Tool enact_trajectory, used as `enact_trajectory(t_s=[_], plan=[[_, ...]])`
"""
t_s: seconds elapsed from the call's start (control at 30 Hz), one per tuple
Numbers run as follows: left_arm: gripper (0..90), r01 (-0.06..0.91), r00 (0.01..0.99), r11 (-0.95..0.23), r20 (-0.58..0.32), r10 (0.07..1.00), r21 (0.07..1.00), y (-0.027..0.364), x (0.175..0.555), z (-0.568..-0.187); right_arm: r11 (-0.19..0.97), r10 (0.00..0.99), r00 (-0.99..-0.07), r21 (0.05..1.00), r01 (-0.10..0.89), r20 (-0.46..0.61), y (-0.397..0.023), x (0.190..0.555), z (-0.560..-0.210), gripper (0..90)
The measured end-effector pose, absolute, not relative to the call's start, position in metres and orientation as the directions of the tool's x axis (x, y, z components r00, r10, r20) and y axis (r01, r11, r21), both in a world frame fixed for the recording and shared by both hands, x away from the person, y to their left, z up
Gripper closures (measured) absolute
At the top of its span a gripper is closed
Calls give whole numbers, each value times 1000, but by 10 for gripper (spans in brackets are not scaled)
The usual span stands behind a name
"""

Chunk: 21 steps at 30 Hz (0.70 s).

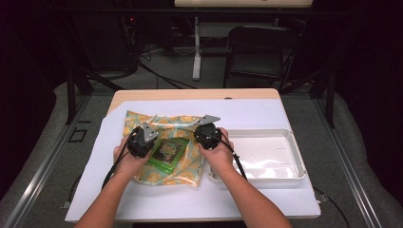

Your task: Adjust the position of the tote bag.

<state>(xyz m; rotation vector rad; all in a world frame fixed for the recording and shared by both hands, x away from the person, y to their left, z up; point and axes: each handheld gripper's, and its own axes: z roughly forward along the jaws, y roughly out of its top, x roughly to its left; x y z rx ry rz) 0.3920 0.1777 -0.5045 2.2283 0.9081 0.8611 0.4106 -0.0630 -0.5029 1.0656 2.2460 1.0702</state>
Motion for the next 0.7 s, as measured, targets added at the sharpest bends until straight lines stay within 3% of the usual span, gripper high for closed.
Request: enact_trajectory(t_s=[0.27, 0.7], plan=[[900, 406, 543, -540, 281, 791, 737, 182, 417, -500, 418, 809, -581, 782, 462, -89, -62, 412, -503, 879], [900, 457, 475, -533, 311, 823, 712, 192, 430, -510, 436, 834, -538, 738, 514, -118, -67, 423, -511, 900]])
